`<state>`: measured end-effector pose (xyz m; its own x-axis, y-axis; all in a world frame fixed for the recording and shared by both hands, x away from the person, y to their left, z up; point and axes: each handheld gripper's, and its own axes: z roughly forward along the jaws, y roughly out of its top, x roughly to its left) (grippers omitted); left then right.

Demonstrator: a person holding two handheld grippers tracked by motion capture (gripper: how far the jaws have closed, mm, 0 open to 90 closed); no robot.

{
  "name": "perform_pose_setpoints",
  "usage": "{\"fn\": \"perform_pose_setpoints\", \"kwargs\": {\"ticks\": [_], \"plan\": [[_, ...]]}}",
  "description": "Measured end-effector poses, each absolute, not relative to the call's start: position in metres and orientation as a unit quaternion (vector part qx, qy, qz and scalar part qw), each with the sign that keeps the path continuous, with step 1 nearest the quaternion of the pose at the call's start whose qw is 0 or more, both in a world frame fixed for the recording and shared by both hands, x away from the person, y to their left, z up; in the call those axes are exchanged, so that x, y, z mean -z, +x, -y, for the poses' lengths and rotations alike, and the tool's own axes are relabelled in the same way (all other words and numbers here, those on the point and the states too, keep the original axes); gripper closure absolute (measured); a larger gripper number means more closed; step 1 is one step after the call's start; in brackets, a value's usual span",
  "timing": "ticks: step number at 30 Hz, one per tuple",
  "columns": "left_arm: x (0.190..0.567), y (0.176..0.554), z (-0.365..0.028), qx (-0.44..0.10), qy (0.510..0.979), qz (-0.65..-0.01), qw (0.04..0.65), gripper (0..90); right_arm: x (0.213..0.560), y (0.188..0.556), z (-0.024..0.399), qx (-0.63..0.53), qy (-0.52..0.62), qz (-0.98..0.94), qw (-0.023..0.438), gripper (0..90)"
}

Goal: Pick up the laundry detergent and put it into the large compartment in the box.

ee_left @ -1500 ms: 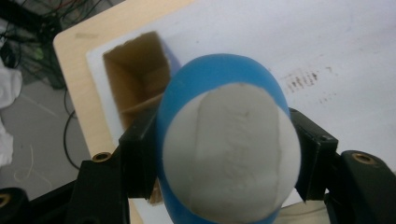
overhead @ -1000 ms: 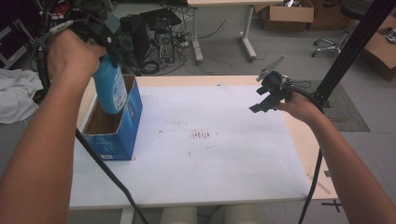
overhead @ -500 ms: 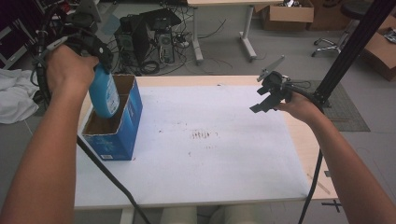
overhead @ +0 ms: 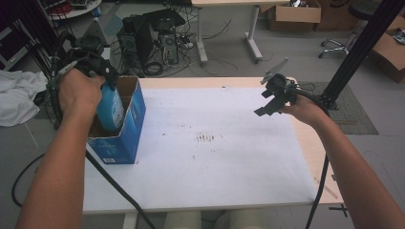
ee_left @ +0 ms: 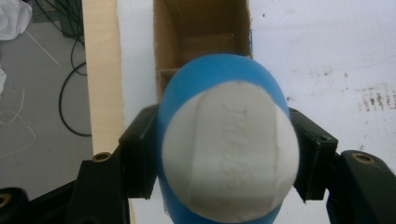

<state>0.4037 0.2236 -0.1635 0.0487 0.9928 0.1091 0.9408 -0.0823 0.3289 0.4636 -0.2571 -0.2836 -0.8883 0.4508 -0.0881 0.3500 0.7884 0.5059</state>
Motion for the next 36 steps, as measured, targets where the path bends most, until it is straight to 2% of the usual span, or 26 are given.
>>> {"fn": "perform_pose_setpoints", "kwargs": {"ticks": [19,36], "plan": [[0.242,0.408,-0.236,-0.151,0.720,-0.671,0.091,38.1,0.286,0.465,0.256,-0.237,0.215,-0.942,0.100,16.1],[0.278,0.410,-0.237,-0.134,0.728,-0.669,0.075,38.1,0.288,0.466,0.257,-0.234,0.218,-0.942,0.098,16.1]]}}
